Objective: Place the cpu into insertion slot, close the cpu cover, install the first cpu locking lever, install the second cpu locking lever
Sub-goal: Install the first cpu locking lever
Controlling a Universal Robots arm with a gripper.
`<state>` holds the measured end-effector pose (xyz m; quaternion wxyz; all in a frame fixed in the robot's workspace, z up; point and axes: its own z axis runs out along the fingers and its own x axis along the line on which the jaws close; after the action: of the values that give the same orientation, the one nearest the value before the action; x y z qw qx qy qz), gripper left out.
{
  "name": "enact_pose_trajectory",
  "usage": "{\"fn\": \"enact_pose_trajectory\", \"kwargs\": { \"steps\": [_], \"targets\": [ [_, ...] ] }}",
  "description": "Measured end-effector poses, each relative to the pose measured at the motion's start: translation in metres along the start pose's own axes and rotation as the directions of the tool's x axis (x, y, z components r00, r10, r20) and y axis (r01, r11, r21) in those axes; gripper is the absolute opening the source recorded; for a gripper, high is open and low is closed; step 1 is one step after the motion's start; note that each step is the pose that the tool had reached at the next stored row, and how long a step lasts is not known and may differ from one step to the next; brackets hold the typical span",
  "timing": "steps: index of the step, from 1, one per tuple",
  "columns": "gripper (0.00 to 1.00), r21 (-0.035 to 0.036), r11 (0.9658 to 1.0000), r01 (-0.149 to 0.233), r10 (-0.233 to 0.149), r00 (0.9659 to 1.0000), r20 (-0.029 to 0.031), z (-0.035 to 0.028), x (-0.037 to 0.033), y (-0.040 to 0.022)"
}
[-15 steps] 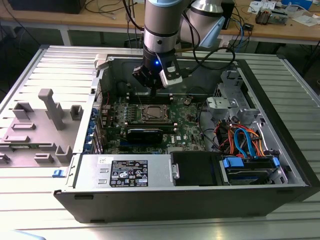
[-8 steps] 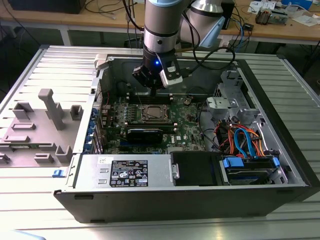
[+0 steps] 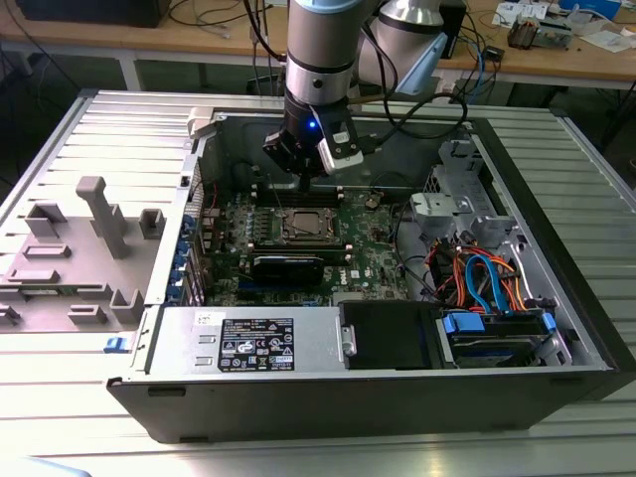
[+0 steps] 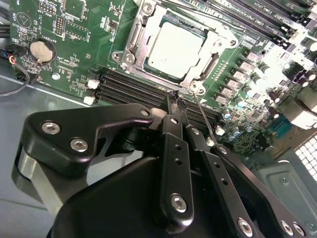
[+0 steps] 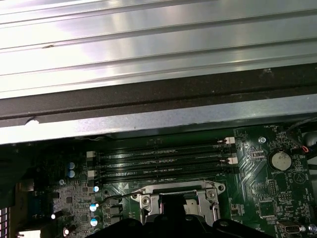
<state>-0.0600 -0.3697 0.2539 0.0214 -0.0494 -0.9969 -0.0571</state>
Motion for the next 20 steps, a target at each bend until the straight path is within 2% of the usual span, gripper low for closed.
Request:
{"fn": "enact_pose_trajectory", "kwargs": {
  "steps": [7,9,10,11,13,20],
  "targets": [
    [0.11,0.0008,1.0000,0.000,0.000,1.0000,0.0001,0.0000,0.0013,-0.0001],
    [0.11,0.0113,0.9999,0.000,0.000,1.0000,0.0015,0.0001,0.0015,0.0000],
    [0.11,0.0248,0.9997,0.000,-0.001,1.0000,0.0025,0.0001,0.0015,0.0001],
    [0.11,0.0354,0.9994,0.003,-0.003,1.0000,0.0032,0.0001,0.0016,0.0003],
    [0.11,0.0482,0.9984,0.031,-0.031,0.9995,0.0011,0.0002,0.0016,0.0006],
    [0.11,0.0585,0.9961,0.066,-0.066,0.9978,-0.0026,0.0001,0.0016,0.0006]
  ]
}}
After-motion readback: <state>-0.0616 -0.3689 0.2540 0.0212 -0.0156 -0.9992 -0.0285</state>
